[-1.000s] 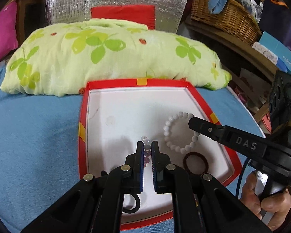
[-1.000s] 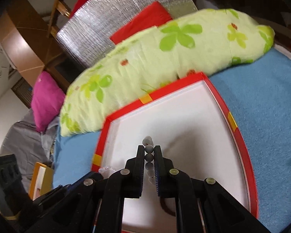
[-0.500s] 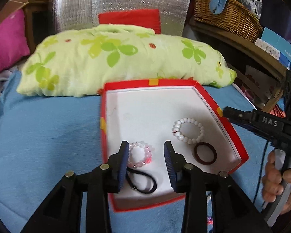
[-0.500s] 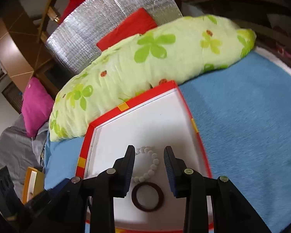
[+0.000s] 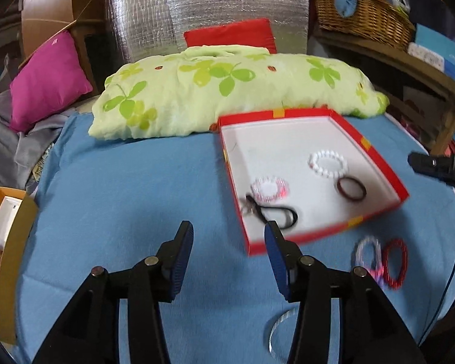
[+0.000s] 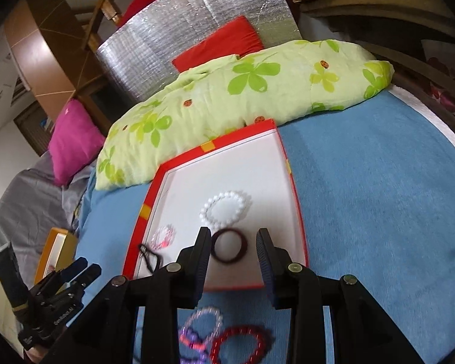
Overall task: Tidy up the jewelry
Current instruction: 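Grasp the silver bangle with the left tool while the right moves to the red bracelet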
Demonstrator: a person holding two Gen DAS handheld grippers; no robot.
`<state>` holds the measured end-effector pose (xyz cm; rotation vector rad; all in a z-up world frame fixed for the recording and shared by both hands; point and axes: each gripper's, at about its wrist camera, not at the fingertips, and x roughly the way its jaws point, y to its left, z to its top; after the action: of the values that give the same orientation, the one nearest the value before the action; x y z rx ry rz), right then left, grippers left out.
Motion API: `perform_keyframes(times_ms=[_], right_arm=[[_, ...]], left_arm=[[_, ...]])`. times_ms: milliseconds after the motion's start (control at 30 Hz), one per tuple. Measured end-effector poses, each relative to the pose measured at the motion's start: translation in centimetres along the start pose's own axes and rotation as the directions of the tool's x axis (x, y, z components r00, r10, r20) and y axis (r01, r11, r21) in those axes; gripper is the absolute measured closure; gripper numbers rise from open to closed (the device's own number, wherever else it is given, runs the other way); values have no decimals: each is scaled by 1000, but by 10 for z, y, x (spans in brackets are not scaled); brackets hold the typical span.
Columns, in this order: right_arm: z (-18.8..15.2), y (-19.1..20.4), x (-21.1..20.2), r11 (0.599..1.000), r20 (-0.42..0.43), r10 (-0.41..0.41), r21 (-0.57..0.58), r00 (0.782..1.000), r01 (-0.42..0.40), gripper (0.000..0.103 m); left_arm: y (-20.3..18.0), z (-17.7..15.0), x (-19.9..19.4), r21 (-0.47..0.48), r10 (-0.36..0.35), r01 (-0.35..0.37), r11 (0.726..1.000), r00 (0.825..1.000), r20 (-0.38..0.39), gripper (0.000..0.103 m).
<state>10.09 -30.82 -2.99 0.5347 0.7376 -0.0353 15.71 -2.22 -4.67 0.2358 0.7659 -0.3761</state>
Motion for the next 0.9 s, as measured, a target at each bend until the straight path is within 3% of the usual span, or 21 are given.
perform_keyframes(times_ms=[433, 633, 833, 900], right_arm=[[-64, 13, -20, 999, -139, 22, -43, 990, -29, 69], [-84, 3, -20, 1000, -204, 17, -13, 979, -21, 69], [-84, -13, -9, 998, -245, -47, 21, 968, 53, 69], [-82, -18, -4, 996, -250, -76, 35, 965, 88, 69]], left_arm=[[-18, -70, -34, 44, -38, 41, 998, 997, -71, 52], [-26, -92, -35, 57, -58, 65, 996, 992, -109, 43], [-36, -101, -28, 58, -102, 111, 992, 984, -143, 40], [-38, -100, -27, 50, -120, 128, 990, 983, -140, 32]])
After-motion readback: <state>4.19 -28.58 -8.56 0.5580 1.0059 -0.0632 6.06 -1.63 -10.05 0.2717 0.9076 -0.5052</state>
